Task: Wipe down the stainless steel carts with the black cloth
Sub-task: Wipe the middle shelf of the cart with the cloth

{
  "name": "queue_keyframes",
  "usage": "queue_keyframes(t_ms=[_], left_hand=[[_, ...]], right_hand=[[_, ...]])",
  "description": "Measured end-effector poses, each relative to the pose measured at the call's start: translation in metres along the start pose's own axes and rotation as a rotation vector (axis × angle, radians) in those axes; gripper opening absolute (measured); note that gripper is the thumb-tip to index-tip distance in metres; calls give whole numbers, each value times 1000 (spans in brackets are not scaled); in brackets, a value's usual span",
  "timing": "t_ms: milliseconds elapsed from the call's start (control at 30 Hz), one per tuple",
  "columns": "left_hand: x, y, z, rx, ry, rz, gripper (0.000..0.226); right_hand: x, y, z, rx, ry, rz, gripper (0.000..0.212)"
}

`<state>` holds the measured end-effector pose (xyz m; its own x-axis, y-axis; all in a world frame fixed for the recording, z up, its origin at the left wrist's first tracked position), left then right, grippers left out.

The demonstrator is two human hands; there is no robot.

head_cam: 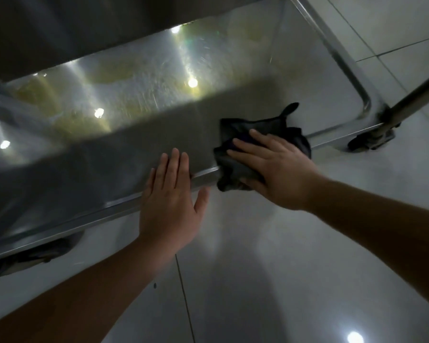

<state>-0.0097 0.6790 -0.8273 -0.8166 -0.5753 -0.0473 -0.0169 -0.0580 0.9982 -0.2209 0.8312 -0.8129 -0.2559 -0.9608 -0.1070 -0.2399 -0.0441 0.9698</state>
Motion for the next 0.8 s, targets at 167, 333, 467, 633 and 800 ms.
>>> queue_keyframes(t_ms=[167, 333, 467, 633, 800], left_hand=[[0, -1, -2, -19, 3, 5, 82], [-1, -1, -4, 14, -37, 24, 83], [0, 0, -8, 66, -75, 5, 84], [0, 1, -6, 49, -58, 15, 84], [-1, -2, -5, 53, -47, 11, 85]], right_hand=[[-12, 7, 24, 0, -115, 2, 66], [-33, 26, 130, -10, -611, -13, 77], [8, 31, 154, -5, -771, -39, 75], [67, 45, 154, 107, -731, 108, 72], [60, 43, 125, 47, -500, 10, 72]])
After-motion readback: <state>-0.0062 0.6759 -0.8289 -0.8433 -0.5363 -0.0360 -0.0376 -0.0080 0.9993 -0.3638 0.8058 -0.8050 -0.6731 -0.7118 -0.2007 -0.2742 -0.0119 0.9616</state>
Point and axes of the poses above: each hand's wrist, its own x-axis towards the middle knuckle, its own y-axis out of the back of the hand, z = x × y, the point moved 1 cm from there along x, towards the middle knuckle
